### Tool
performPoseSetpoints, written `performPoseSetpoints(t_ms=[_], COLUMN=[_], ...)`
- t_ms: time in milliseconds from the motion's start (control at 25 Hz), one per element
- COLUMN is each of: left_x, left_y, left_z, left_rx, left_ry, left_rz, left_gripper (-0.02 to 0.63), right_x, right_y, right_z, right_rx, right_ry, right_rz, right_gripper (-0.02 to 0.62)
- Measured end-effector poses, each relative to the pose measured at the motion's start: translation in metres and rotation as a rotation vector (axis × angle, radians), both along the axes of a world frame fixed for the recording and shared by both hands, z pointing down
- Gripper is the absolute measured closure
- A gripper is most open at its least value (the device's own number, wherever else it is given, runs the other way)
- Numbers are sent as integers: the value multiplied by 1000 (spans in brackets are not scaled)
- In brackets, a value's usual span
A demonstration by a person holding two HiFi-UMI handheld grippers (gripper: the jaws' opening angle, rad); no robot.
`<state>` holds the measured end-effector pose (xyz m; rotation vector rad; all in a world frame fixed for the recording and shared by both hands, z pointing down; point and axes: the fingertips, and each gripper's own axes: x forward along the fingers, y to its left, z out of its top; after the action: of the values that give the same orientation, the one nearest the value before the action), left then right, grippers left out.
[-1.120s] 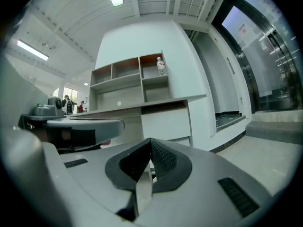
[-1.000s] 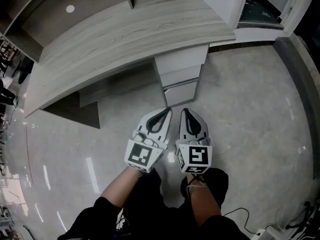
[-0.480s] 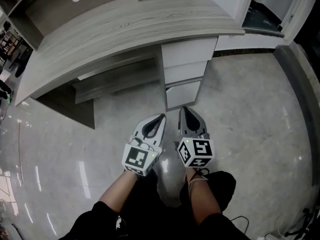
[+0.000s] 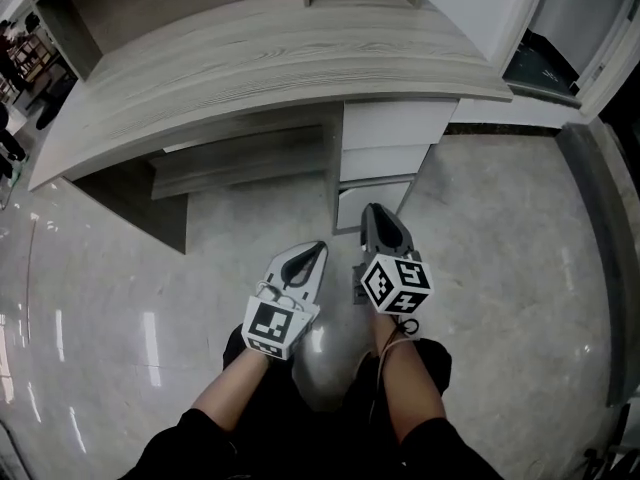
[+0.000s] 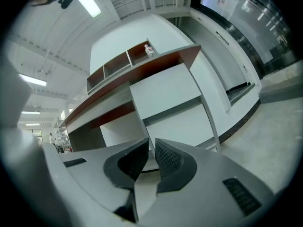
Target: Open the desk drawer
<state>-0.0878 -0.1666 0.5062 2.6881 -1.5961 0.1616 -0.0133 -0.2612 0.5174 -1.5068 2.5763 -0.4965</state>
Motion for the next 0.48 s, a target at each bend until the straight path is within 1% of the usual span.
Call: performPoseSetpoints(t_ms=[40,80,120,160,280,320,480], left_x=[-1,-2,-3,-4,-5,-6,-8], left_y=[-1,-2,-2,-2,-3,-3,0], left_z=[2,3,4,5,8,10,16], left_rx=[-5,-8,-11,-12,-16,-19,-35], left_ry=[1,1,-1,-4,-23,-28,-51], left_rz=[-5,-10,-14,-17,-26,-30,-41], left_gripper=[601,601,601,601,601,601,601], right_x=[-1,-3,-4,-4,-1,0,9], right_y=[-5,-9,-14,-19,-39,-47,-70], right_z=[4,7,11,15,26,30,54], right_rx=[-10,-21,-33,-45,-77,-84,-125], right_ry=[-37,-83,-138,-199,-399,-448,-585], right_rz=[-12,-26,-41,-54,-63,-59,-27], right_gripper=[588,567,486,460,442,440,437])
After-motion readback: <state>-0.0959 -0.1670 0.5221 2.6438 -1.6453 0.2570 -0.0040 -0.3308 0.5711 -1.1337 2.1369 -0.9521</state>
